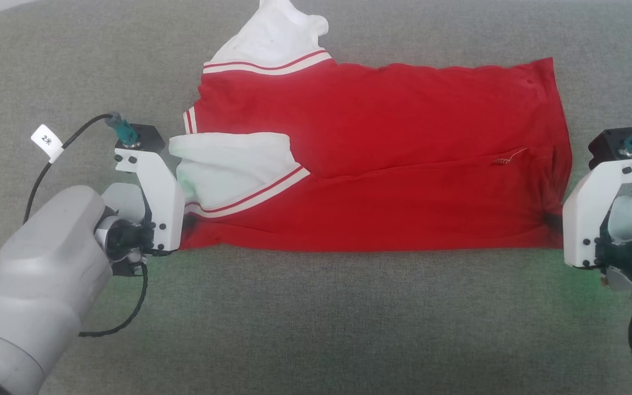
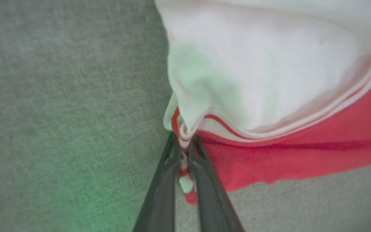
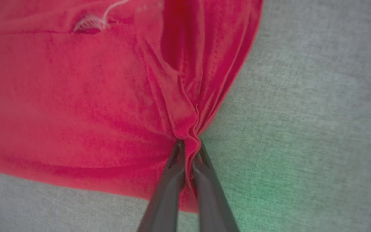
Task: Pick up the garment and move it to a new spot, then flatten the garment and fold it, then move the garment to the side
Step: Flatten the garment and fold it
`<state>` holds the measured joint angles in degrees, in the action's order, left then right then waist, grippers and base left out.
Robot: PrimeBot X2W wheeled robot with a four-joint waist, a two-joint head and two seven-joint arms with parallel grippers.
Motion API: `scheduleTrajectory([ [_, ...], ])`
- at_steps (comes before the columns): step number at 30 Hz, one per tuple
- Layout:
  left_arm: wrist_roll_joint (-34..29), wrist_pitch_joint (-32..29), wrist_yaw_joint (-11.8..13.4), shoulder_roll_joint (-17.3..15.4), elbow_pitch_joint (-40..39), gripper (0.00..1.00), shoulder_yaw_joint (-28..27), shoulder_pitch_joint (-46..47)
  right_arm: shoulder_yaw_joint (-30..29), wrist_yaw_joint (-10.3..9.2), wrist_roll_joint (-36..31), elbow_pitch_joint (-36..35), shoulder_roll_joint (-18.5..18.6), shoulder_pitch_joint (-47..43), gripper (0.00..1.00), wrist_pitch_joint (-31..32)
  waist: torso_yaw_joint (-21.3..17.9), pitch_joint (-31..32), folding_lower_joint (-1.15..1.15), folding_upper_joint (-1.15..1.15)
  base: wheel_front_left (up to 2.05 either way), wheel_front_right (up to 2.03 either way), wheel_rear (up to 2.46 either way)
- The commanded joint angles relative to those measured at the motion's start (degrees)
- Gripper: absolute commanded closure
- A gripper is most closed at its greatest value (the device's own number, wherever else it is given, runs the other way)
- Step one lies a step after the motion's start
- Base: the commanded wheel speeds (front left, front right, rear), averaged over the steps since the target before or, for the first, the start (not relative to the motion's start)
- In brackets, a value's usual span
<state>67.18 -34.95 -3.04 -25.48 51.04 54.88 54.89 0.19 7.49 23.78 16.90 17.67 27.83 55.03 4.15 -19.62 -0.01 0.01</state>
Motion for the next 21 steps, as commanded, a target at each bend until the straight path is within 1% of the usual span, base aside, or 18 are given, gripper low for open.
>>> scheduleTrajectory([
  [1, -0.9, 0.6, 1.0, 1.4, 1.8, 1.00, 1.2, -2.0, 1.1, 0.01, 0.6, 1.4, -0.2, -1.4, 1.00, 1.0, 0.0, 0.2, 0.01, -0.01, 0.00, 0.00, 0.00],
  [7, -1.5, -0.1, 1.5, -1.2, -0.9, 1.00, 1.2, -0.8, 1.1, 0.00, 2.6, -3.1, 3.1, -2.4, 1.00, 2.9, -0.1, 1.5, 0.01, -0.01, 0.00, 0.00, 0.00],
  [8, -1.5, -0.1, 1.5, -1.2, -0.9, 1.00, 1.2, -0.8, 1.1, 0.00, 2.6, -3.1, 3.1, -2.4, 1.00, 2.9, -0.1, 1.5, 0.01, -0.01, 0.00, 0.00, 0.00],
  [11, -2.1, -1.1, 2.2, -3.1, -3.8, 1.00, 1.5, -1.3, 0.4, 0.00, 3.6, -6.1, 4.1, -3.7, 1.00, 4.4, 0.0, 2.3, 0.01, -0.01, 0.00, 0.00, 0.00],
  [13, -2.3, -1.9, 3.0, -4.6, -6.7, 1.00, 1.7, -1.9, -0.1, 0.00, 4.1, -8.3, 4.7, -5.0, 1.00, 5.6, 0.1, 2.8, 0.01, -0.01, 0.00, 0.00, 0.00],
  [16, -2.2, -3.0, 5.0, -7.4, -12.2, 1.00, 1.9, -3.3, -1.5, 0.00, 4.5, -12.0, 5.2, -7.4, 1.00, 7.5, 0.3, 3.4, 0.01, -0.01, 0.00, 0.00, 0.00],
  [18, -2.4, -3.9, 7.0, -9.4, -16.7, 1.00, 2.2, -4.5, -2.6, 0.00, 4.9, -14.1, 5.5, -9.2, 1.00, 8.7, 0.4, 3.7, 0.01, -0.01, 0.00, 0.00, 0.00],
  [20, -1.7, -4.9, 9.5, -11.4, -21.6, 1.00, 2.1, -6.5, -3.7, -0.01, 5.1, -16.2, 5.3, -11.1, 1.00, 10.0, 0.5, 4.0, 0.01, -0.01, 0.00, 0.00, 0.00],
  [21, -1.4, -5.5, 11.9, -13.7, -26.8, 1.00, 2.1, -8.5, -4.9, -0.01, 5.2, -17.9, 5.0, -12.8, 1.00, 10.9, 0.6, 4.1, 0.01, -0.01, 0.00, 0.00, 0.00],
])
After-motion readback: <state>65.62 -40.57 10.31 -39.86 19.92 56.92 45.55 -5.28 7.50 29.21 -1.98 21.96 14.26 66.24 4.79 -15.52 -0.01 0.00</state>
